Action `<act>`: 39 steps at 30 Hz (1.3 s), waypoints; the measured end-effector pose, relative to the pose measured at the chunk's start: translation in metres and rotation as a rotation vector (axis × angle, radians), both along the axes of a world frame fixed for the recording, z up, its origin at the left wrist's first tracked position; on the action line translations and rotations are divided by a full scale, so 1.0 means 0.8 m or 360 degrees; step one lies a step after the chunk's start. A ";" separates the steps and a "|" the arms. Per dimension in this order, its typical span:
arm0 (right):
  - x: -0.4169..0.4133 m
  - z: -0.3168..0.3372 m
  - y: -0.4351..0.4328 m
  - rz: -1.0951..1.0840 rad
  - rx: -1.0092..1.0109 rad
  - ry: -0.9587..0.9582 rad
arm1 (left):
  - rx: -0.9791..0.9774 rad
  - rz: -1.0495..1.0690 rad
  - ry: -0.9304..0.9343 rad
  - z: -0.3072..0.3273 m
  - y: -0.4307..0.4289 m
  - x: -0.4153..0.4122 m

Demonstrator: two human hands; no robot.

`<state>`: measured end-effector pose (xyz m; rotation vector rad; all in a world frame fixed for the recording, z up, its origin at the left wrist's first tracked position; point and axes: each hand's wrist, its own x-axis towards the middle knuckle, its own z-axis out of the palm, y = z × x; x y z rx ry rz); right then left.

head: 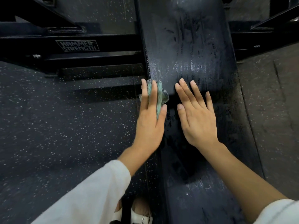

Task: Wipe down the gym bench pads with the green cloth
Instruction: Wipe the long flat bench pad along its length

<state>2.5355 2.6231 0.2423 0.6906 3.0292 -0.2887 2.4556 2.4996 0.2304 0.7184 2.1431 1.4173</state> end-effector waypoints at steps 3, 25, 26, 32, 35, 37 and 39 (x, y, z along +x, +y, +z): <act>0.000 -0.001 0.000 0.0004 0.0018 0.0006 | 0.0042 -0.0013 0.0000 0.001 -0.019 0.036; 0.010 -0.001 -0.010 -0.0032 -0.0020 0.0046 | -0.0127 -0.0009 -0.0094 0.017 -0.014 0.026; 0.013 -0.001 -0.013 -0.0038 -0.0021 0.0054 | -0.0117 -0.0003 -0.0107 0.016 -0.019 0.034; 0.039 0.004 -0.032 -0.0036 -0.0029 0.0064 | -0.0091 0.0038 -0.0073 0.010 -0.039 0.082; 0.064 0.005 -0.043 0.0008 -0.0051 0.0030 | -0.0105 0.0050 -0.0066 0.009 -0.044 0.094; 0.086 0.006 -0.051 0.0047 -0.0067 0.0009 | -0.0125 0.0054 -0.0053 0.011 -0.046 0.098; 0.108 0.006 -0.058 0.0070 -0.0071 -0.0003 | -0.0126 0.0054 -0.0036 0.012 -0.048 0.102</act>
